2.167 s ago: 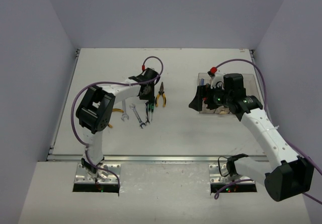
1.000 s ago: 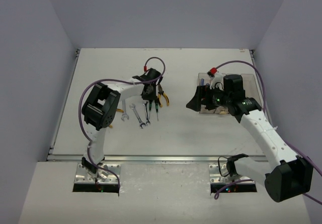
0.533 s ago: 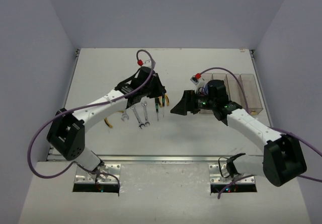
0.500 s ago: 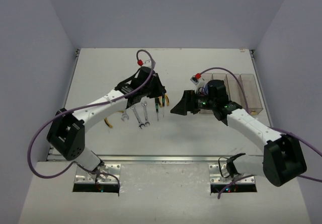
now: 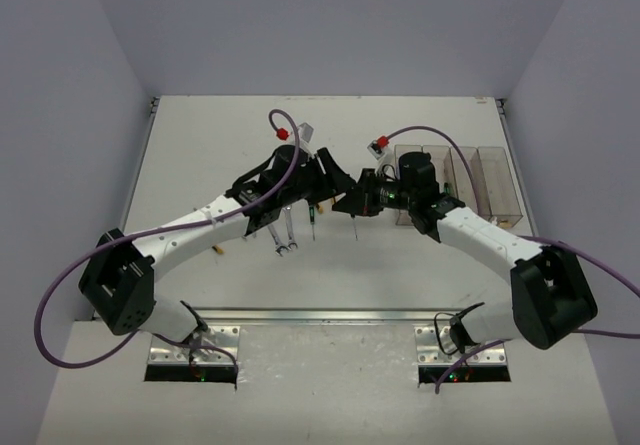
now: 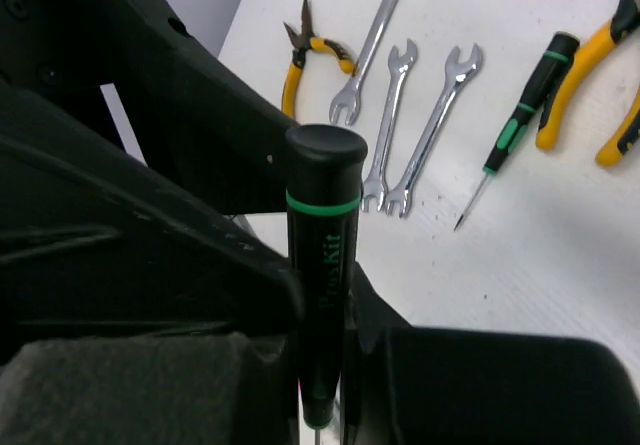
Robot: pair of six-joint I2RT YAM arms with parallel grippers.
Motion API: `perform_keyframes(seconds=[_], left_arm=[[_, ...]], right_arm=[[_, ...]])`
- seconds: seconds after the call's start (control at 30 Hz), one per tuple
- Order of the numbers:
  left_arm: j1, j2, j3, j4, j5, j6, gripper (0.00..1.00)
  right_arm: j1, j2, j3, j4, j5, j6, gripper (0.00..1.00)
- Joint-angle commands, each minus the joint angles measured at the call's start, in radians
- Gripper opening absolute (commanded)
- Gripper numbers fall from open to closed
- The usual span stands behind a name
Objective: Sort the tools into containers
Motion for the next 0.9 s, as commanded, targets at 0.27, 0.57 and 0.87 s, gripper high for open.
perform_keyframes(seconds=[0.27,0.57,0.87], left_arm=[[0.002,-0.127,0.158,-0.449,-0.480,0.150,1.00],[0.005,-0.084,0.080,-0.444,-0.427,0.243,1.00],[0.004,-0.030,0.048,-0.437,-0.408,0.285,1.00]], right_arm=[[-0.262,0.056,0.257,-0.620,0.554,-0.406,0.00],[-0.425,0.345,0.507,-0.754,0.811,-0.552,0.00],[-0.434,0.554,0.700,-0.849,0.912,-0.551,0.46]])
